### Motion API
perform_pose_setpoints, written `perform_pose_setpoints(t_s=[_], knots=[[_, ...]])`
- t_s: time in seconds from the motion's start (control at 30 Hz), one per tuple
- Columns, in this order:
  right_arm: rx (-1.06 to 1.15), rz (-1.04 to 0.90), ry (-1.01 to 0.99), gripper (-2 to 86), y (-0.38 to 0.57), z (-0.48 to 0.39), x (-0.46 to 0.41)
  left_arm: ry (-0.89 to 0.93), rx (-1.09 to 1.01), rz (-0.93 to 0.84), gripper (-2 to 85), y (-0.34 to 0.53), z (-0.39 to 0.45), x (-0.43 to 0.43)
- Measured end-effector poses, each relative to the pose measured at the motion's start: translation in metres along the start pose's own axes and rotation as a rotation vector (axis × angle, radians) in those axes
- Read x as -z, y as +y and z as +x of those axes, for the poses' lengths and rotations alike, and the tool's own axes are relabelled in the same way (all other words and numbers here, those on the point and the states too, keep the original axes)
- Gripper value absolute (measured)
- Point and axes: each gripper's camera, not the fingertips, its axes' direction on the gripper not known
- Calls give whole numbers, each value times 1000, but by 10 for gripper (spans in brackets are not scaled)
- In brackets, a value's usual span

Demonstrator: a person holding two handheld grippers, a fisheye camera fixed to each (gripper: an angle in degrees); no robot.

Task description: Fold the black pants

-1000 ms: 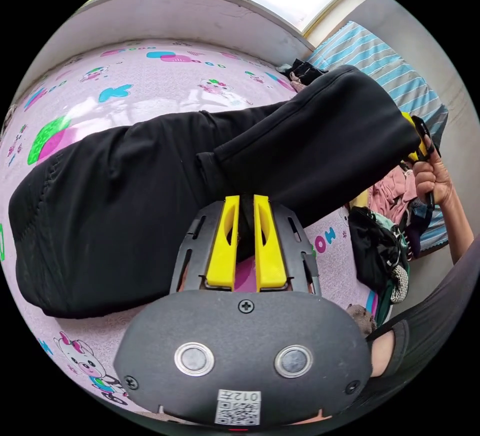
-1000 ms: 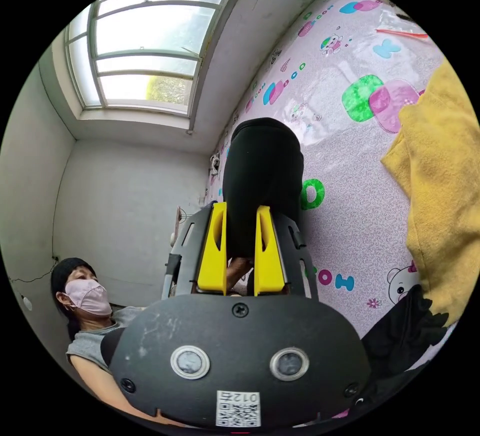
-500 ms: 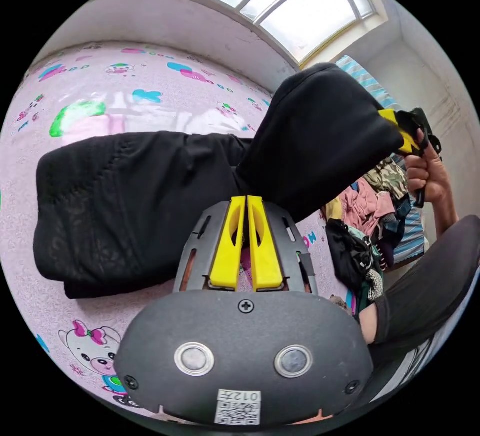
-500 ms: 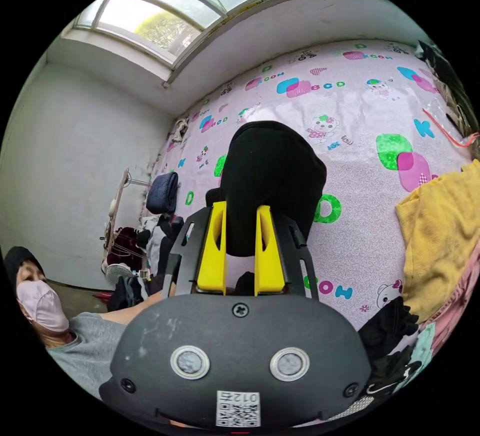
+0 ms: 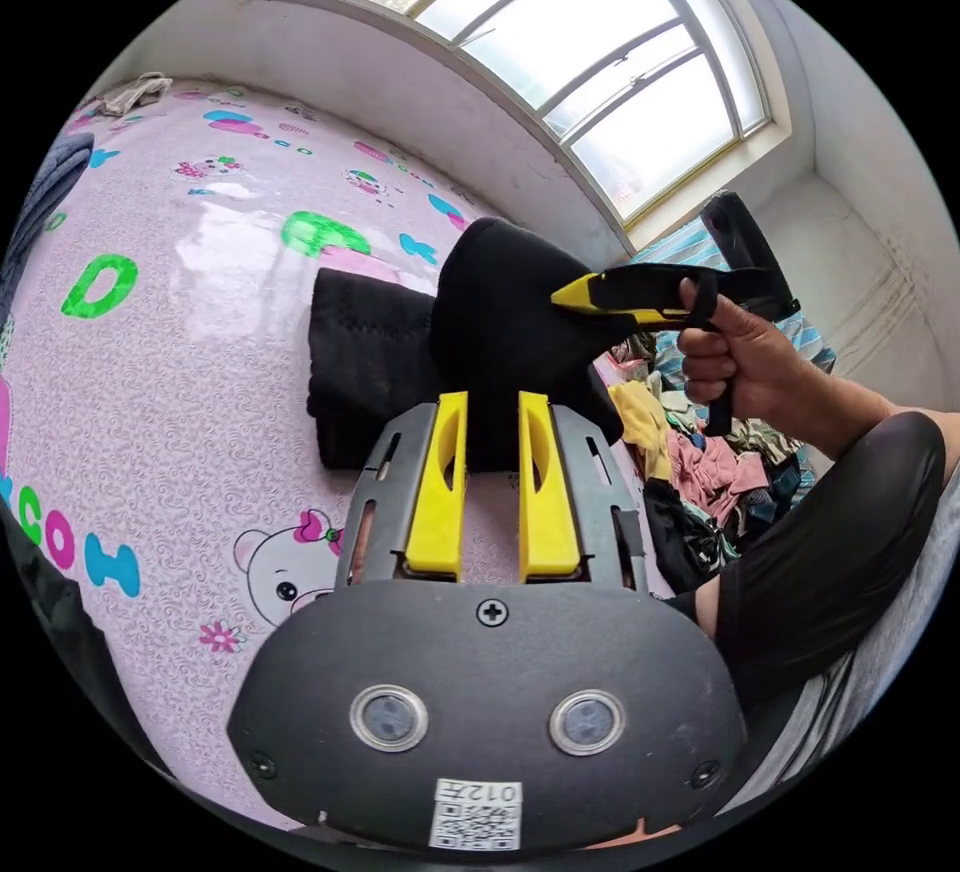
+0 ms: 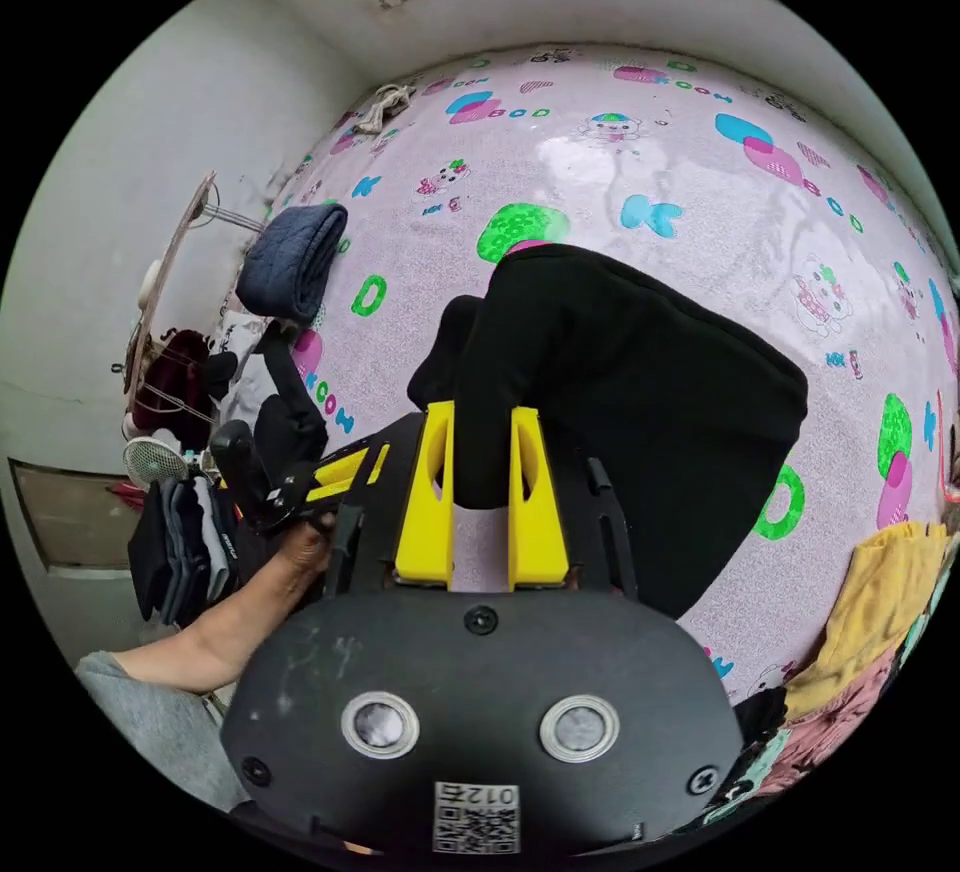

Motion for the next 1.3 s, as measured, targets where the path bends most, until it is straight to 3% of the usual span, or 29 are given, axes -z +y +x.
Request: perform_pose_setpoints(t_s=[0.07, 0.13, 0.3, 0.37, 0.53, 0.63, 0.67, 0.7, 0.8, 0.97, 1.17, 1.3], knots=[[143, -111, 43, 108, -31, -35, -57, -33, 20, 22, 105, 7, -3, 14], [139, -127, 7, 129, -46, -36, -70, -46, 56, 40, 124, 10, -6, 25], [21, -8, -289, 129, -66, 45, 18, -11, 136, -13, 193, -5, 0, 32], [-81, 138, -408, 119, -25, 119, 85, 17, 150, -40, 207, -12, 8, 28], [-430, 396, -455, 134, 131, 292, 177, 56, 104, -146, 231, -33, 45, 7], [-546, 425, -428, 138, 213, 342, 186, -65, -91, -223, 233, -32, 96, -2], [-565, 395, -445, 140, 228, 349, 176, -195, -209, -243, 231, -26, 122, -5], [-566, 381, -454, 141, 233, 349, 171, -341, -313, -253, 227, -17, 145, -9], [-481, 344, -407, 144, 226, 323, 162, -521, -466, -255, 211, 3, 185, -24], [-306, 325, -276, 136, 184, 238, 184, -592, -462, -231, 166, 19, 214, -46], [-372, 396, -300, 139, 209, 199, 245, -697, -532, -259, 135, 27, 244, -67], [-292, 330, -228, 141, 207, 142, 266, -700, -591, -278, 127, 31, 260, -64]])
